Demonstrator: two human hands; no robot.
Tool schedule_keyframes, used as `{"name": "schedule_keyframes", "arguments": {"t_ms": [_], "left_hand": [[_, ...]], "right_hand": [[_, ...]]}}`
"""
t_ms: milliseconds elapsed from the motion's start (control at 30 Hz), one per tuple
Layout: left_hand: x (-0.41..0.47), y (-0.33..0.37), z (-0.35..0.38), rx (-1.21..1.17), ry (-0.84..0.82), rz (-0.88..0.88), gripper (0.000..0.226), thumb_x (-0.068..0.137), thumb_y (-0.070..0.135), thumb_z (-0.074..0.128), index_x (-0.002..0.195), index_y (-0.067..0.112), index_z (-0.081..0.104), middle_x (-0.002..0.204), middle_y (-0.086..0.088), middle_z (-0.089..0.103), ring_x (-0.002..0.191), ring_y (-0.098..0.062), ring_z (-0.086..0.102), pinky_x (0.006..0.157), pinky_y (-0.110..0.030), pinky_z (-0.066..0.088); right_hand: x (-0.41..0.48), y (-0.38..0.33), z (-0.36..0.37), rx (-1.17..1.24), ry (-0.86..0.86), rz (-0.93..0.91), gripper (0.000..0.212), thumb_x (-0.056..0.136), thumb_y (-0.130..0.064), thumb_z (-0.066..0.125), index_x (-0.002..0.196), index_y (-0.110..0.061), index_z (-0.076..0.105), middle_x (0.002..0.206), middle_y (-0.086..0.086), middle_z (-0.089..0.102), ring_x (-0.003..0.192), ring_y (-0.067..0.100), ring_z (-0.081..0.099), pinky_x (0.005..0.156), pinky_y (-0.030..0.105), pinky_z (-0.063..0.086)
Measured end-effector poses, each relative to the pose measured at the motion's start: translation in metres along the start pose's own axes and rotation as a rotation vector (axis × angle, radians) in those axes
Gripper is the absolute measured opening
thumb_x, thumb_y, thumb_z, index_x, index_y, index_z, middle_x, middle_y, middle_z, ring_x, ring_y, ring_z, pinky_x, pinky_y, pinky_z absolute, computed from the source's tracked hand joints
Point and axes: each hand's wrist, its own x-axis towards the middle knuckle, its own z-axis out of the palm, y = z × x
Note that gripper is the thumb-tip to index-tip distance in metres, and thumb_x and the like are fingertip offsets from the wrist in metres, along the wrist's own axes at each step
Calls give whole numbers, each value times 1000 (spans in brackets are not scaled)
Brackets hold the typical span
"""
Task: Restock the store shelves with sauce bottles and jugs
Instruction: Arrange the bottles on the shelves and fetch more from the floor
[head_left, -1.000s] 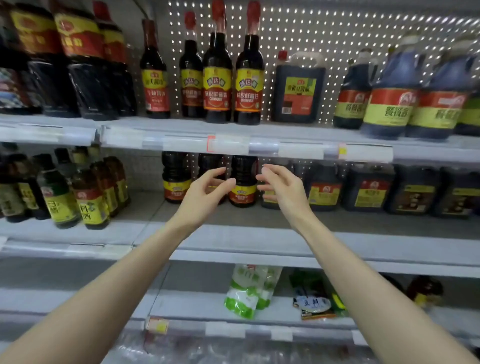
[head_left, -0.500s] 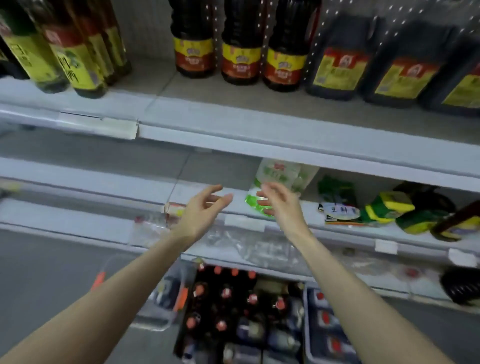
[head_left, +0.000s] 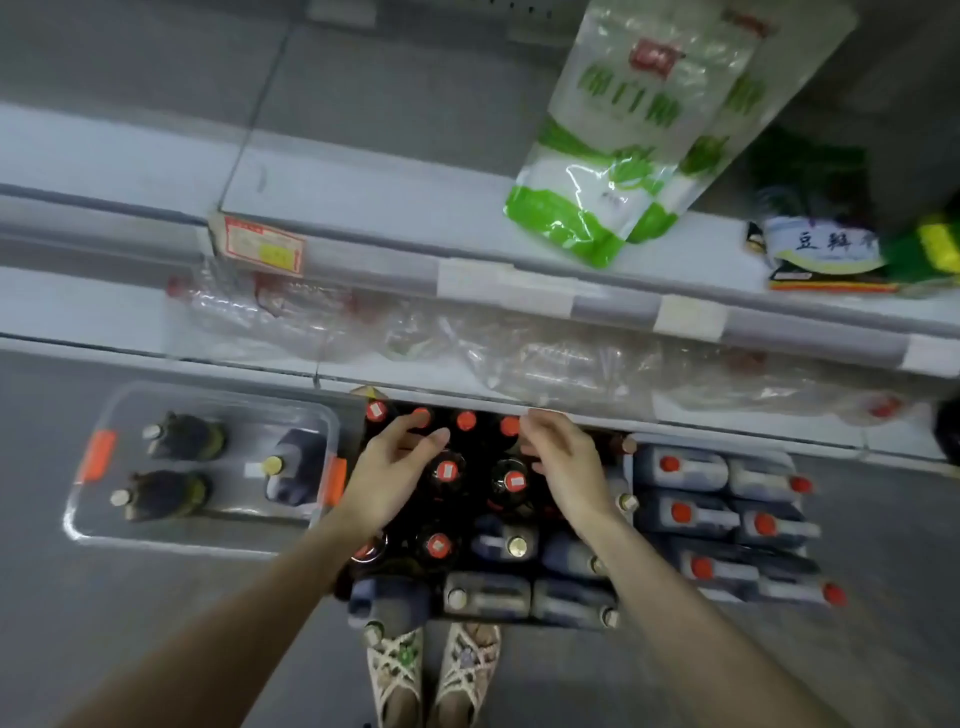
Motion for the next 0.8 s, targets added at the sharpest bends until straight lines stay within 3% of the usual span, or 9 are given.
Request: {"name": "schedule_keyframes", "arguments": {"t_ms": [67, 167, 267, 367, 433, 533, 600, 700, 800], "left_hand": [[25, -31, 10, 6, 0, -22, 46, 81, 45, 69, 121, 27, 56, 97, 1, 66, 94, -14, 62, 87, -28, 47], [61, -71, 25, 12, 0, -37, 39, 91, 33, 62, 127, 19, 55, 94, 0, 62, 88, -11, 59, 78, -20, 46], [96, -103, 38, 46, 3, -38, 40, 92, 34, 60, 129, 19, 54, 97, 3, 61, 85, -3, 57, 68, -7, 43], [130, -130, 50, 75, 9, -56, 45, 91, 37, 60, 132, 22, 51, 107, 6, 59, 96, -5, 56, 62, 1, 38], [152, -148, 58, 78, -1, -53, 51, 90, 38, 62, 136, 22, 49, 120, 1, 57, 110, -11, 55, 69, -3, 40], [179, -167, 66, 68, -20, -47, 57, 89, 37, 64, 140, 21, 45, 130, -1, 53, 124, -15, 50, 94, -22, 42], [196, -175, 69, 96, -39, -30, 62, 88, 37, 66, 143, 22, 41, 135, -2, 50, 127, -14, 47, 105, -31, 40], [219, -184, 71, 109, -94, -18, 70, 85, 36, 69, 146, 22, 36, 146, -4, 42, 132, -16, 44, 111, -38, 37], [233, -188, 75, 135, -154, 23, 70, 83, 31, 73, 144, 20, 40, 143, 0, 48, 131, -14, 45, 111, -38, 37]], "right_hand": [[22, 34, 4, -19, 27, 29, 17, 93, -28, 60, 107, -20, 65, 97, -6, 68, 97, 15, 65, 81, 27, 51], [54, 85, 11, -4, 65, 71, 14, 93, -29, 61, 105, -24, 64, 97, -8, 66, 101, 16, 64, 80, 25, 50], [85, 127, 19, -16, 86, 84, 28, 92, -30, 62, 116, -16, 64, 105, -2, 66, 102, 16, 63, 78, 21, 47], [111, 163, 24, -46, 95, 67, 39, 91, -32, 63, 125, -13, 60, 113, -1, 64, 102, 11, 60, 81, 17, 43], [126, 182, 26, -44, 85, 78, 35, 92, -33, 62, 123, -17, 59, 110, -9, 63, 101, 5, 60, 85, 18, 44], [145, 204, 27, -41, 77, 69, 21, 92, -30, 62, 112, -31, 56, 99, -25, 58, 94, -7, 56, 88, 18, 44], [160, 218, 28, -50, 97, 43, 26, 91, -32, 64, 115, -30, 56, 105, -22, 60, 102, -1, 58, 95, 24, 45], [180, 230, 28, -59, 88, 29, 46, 86, -40, 68, 128, -25, 57, 123, -8, 63, 117, 9, 57, 102, 39, 46], [197, 236, 27, -64, 35, -23, 44, 85, -31, 71, 125, -16, 59, 117, -5, 66, 112, 7, 59, 102, 29, 46]]}}
